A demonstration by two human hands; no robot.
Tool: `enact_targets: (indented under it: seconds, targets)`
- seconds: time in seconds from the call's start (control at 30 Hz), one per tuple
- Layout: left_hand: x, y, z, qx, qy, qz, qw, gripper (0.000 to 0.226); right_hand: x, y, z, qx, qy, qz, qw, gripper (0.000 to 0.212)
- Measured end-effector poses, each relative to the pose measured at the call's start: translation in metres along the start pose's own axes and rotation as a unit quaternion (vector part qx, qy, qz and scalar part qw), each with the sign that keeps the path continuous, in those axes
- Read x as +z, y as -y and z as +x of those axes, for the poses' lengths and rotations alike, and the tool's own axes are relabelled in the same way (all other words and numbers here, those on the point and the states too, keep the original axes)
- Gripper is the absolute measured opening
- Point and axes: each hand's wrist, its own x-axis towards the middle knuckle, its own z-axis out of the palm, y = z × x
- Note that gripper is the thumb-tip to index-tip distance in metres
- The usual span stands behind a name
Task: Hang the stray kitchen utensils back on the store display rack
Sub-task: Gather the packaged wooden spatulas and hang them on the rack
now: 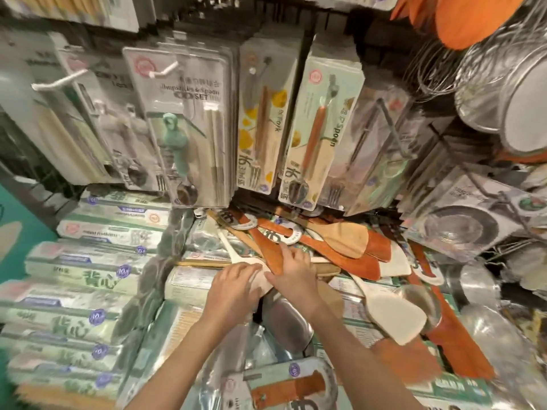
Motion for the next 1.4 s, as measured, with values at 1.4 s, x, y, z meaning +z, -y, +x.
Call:
enact_targets:
  seconds: [1.4]
  targets:
    - [0.011, -0.082, -0.015, -0.232, -0.093, -0.666, 0.703, 0.024, -0.112, -0.076, 0.005, -0.104, 0.018, -0.137, 0.985, 0.031]
